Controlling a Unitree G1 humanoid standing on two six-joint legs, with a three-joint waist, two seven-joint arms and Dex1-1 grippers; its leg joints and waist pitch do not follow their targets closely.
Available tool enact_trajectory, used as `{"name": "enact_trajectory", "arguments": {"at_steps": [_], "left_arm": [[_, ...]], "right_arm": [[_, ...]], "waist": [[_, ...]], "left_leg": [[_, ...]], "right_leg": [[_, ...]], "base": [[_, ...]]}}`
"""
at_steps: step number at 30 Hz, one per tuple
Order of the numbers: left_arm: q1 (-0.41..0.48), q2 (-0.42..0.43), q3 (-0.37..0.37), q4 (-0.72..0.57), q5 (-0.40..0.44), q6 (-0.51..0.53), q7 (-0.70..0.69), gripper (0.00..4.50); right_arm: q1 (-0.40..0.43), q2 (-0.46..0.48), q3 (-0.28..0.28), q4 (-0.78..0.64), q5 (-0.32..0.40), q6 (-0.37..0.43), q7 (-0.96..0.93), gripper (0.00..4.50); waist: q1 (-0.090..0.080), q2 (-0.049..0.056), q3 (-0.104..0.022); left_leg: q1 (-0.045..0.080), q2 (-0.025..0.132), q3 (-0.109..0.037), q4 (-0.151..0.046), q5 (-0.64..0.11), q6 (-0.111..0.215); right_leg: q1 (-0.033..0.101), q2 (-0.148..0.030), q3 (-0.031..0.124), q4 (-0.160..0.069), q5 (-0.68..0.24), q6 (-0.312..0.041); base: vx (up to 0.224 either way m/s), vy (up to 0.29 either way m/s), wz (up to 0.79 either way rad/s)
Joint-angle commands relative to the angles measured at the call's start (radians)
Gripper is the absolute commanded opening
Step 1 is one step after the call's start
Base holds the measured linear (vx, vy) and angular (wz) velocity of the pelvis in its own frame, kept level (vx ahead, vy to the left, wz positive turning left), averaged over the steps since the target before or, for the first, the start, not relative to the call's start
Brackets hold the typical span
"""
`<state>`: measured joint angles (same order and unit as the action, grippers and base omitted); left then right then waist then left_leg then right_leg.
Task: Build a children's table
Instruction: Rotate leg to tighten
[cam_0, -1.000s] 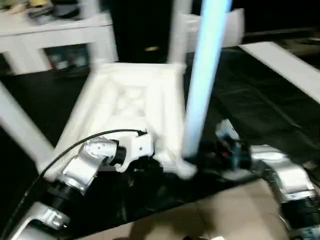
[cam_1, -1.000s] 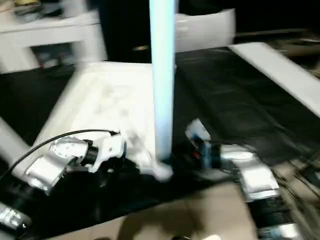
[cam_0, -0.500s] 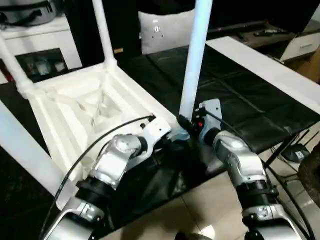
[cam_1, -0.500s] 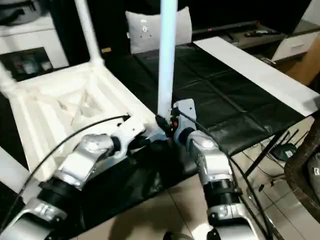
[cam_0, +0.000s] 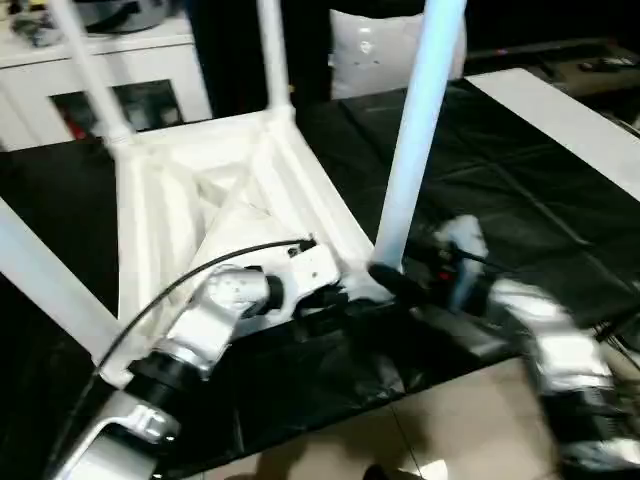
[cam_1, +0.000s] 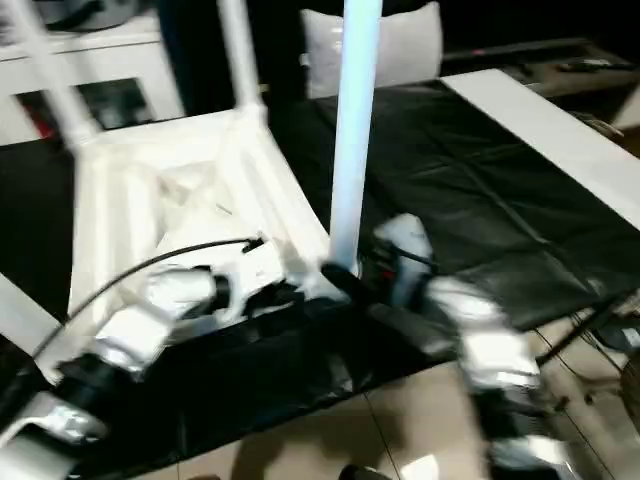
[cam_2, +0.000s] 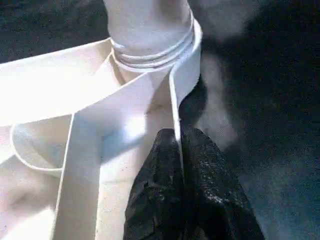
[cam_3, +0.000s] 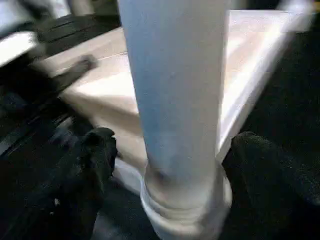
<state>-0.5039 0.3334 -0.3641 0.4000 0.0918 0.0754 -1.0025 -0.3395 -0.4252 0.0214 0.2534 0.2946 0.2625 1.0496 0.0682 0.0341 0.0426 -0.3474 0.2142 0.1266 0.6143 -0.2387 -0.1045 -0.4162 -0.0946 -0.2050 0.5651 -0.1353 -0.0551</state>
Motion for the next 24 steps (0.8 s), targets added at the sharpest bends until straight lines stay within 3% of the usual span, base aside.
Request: {"name": "enact_trajectory", "arguments": {"at_steps": [1,5,12,16,24], "left_arm": [[0.004,0.014,-0.033,-0.003,-0.012,-0.062,-0.084,0.0],[-0.002,0.056,-0.056,0.005,-0.032,-0.134,-0.193,0.0],[-0.016,0.101,-0.111,0.004,-0.066,-0.231,-0.377,0.0],[-0.021,0.1,-0.126,0.003,-0.063,-0.244,-0.401,0.0],[-0.036,0.091,-0.126,0.029,-0.071,-0.265,-0.421,0.0]], "right_arm": [[0.002,-0.027,0.022,-0.036,0.028,0.006,0.092,4.04],[-0.012,-0.081,0.051,-0.025,0.027,-0.009,0.196,4.04],[-0.05,-0.138,0.138,0.003,0.006,-0.014,0.352,3.77],[-0.068,-0.129,0.169,0.023,-0.01,-0.006,0.374,3.45],[-0.084,-0.116,0.2,0.023,0.031,0.043,0.438,2.73]], "waist": [[0.007,-0.008,-0.072],[0.018,-0.011,-0.068],[0.042,-0.011,-0.074],[0.05,-0.012,-0.075],[0.055,-0.014,-0.077]], "left_leg": [[-0.009,0.017,0.019,-0.063,-0.029,0.133],[-0.001,0.014,0.022,-0.067,-0.093,0.102],[0.001,0.026,0.021,-0.069,-0.058,0.102],[-0.001,0.026,0.022,-0.068,-0.044,0.099],[-0.003,0.024,0.023,-0.068,-0.04,0.09]], "right_leg": [[0.084,-0.064,0.072,-0.068,-0.331,-0.051],[0.082,-0.062,0.067,-0.082,-0.419,-0.025],[0.08,-0.064,0.076,-0.067,-0.352,-0.053],[0.082,-0.065,0.077,-0.061,-0.336,-0.065],[0.084,-0.062,0.075,-0.064,-0.351,-0.043]], "base": [[0.0,0.0,0.0],[0.0,0.0,0.0],[0.0,0.0,0.0],[0.0,0.0,0.0],[0.0,0.0,0.0]]}}
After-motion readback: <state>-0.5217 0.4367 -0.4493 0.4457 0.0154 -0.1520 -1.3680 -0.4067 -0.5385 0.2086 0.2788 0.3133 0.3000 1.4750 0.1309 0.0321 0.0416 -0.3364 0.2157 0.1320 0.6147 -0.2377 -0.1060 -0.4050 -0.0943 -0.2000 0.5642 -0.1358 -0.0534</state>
